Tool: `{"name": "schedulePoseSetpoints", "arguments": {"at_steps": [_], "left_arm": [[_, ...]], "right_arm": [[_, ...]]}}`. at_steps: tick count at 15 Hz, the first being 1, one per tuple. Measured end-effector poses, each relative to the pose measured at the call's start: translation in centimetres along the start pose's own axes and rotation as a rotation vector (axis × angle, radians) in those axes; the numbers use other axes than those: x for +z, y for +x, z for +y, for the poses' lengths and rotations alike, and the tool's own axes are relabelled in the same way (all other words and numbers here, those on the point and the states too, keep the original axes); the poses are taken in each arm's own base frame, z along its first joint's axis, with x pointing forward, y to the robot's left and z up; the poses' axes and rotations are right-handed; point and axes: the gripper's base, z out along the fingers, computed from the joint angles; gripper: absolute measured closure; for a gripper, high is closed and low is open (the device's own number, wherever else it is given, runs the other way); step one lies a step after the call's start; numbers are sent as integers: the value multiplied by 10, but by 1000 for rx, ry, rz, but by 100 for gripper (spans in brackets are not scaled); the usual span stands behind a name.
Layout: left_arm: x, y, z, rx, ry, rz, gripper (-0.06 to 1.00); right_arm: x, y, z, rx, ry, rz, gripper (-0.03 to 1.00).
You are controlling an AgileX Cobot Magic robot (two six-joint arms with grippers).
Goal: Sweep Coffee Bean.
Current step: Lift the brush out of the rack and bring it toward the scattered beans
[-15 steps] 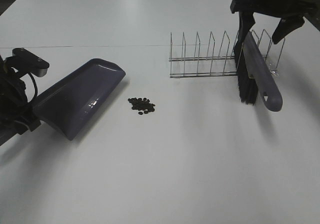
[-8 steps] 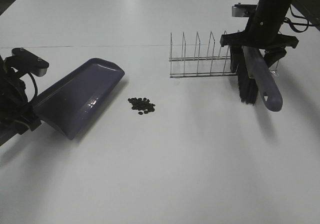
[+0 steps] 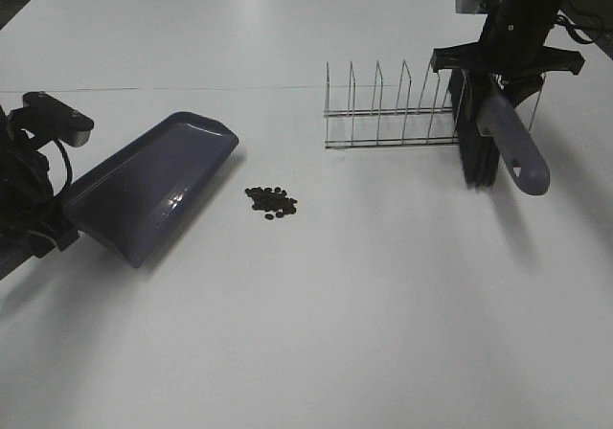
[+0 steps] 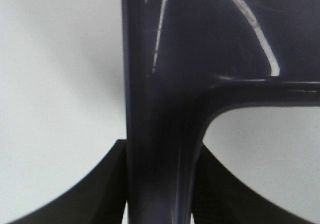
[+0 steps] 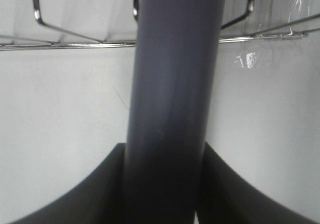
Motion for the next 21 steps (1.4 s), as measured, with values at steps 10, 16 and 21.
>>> {"name": "schedulePoseSetpoints", "arguments": {"at_steps": [10,16,21], "left_arm": [[0,0,0,-23,1,0,62],[0,4,4,-49,-48,38,62],[14,-1,-6,-54,-60,114,62]], "right_arm": [[-86,27,-2,-55,-12,-125,65],[-85,84,-9,-65,18,5,65],[-56,107,13,-116,161,101,65]]}}
